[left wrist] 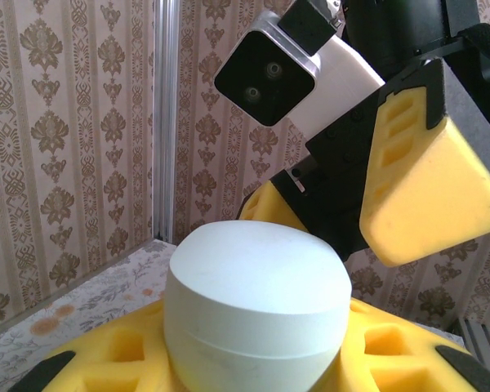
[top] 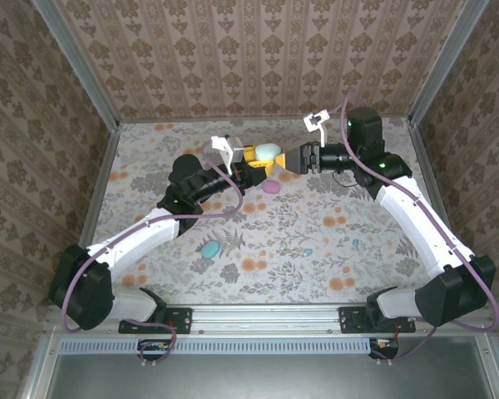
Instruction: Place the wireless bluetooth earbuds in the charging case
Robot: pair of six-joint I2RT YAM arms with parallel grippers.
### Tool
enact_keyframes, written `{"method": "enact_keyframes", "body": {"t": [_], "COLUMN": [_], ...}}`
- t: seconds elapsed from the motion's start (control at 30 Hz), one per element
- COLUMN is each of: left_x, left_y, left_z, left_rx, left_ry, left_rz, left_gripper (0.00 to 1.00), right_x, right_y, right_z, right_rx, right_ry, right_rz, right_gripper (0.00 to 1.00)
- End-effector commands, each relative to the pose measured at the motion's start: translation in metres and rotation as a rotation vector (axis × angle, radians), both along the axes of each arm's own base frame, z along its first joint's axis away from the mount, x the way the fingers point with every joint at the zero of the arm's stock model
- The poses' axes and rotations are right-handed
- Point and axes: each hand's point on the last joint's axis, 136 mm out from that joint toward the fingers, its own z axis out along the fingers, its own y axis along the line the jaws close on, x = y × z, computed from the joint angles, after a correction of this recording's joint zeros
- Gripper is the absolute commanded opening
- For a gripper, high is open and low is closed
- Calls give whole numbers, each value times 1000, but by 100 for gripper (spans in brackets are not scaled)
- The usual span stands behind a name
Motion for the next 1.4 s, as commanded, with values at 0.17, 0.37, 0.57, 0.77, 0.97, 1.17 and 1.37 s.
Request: {"method": "enact_keyframes", "body": {"t": [0.17, 0.37, 0.57, 0.77, 0.97, 1.17, 1.37], "left_x": [-7, -10, -11, -14, -15, -16, -13], "left_y": [0, -3, -5, -6, -6, -6, -4], "left_z": [26, 23, 18, 18, 19, 20, 18], "left_rx": [-47, -36, -11, -7, -10, -8, -9], "left_ry": [-53, -55, -54, -55, -59, -60, -59], "left_rz": [-21, -44, -54, -67, -69, -68, -46], "left_gripper": [34, 34, 34, 33, 33, 33, 33], "right_x": [7, 15, 16, 29, 42, 46, 42], "right_y": [0, 1, 3, 4, 3, 4, 2], "right_z": [-14, -8, 9, 1, -1, 7, 19], "right_rx": [-32, -22, 26, 19, 11, 29, 59], "right_ry": [29, 22, 16, 48, 80, 79, 72], "right_rz": [-13, -37, -38, -71, -117, -124, -126], "right_gripper": [68, 67, 67, 67, 67, 67, 68]}}
